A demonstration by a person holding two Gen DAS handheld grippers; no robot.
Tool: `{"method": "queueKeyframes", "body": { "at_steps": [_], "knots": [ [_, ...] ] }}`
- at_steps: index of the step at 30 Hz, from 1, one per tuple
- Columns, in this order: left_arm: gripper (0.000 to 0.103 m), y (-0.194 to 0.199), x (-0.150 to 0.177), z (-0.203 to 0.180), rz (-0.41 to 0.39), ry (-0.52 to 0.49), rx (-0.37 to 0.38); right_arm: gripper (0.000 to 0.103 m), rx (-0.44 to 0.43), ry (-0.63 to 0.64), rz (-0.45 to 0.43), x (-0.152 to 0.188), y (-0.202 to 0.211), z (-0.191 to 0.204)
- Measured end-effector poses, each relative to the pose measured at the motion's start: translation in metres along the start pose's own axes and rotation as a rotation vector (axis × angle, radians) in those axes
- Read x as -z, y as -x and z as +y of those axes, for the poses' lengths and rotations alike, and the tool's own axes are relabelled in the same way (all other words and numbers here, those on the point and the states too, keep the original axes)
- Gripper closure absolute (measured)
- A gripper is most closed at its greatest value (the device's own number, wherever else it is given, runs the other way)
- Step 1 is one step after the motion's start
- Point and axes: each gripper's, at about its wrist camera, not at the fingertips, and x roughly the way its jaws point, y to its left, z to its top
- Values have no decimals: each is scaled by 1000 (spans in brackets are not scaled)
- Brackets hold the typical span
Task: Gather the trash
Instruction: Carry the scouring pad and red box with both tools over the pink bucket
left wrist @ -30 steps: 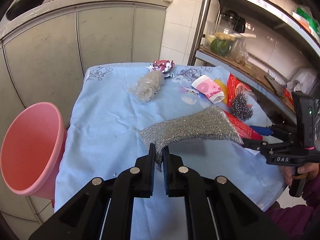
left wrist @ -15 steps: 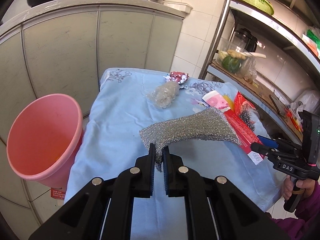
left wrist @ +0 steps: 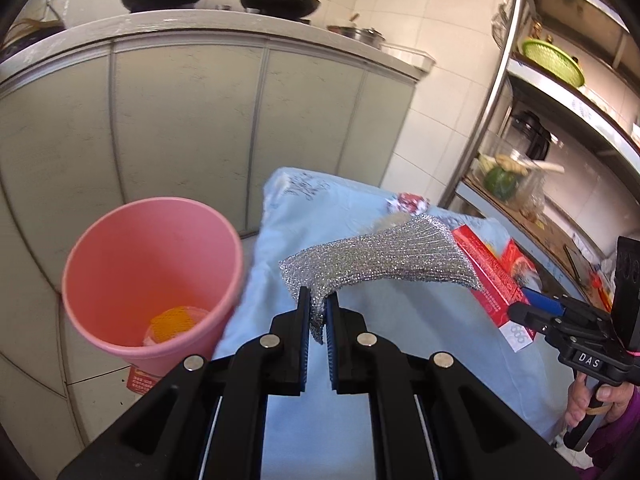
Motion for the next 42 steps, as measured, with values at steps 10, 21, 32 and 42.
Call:
{"method": "queueKeyframes", "body": {
  "at_steps": [10,21,32,42],
  "knots": [
    [96,14,-3,62,-36,135,-122,62,-127,141,8,-45,-45,73],
    [96,11,2,124,-40,253,-282,62,-223,168,101,-82,-118,135],
    [96,-5,8,158,4,282,-398,62,-241,134,193,-92,-183,166],
    [74,-22,7,163,38,304,-425,62,-267,108,201,-89,-199,168]
  ]
}}
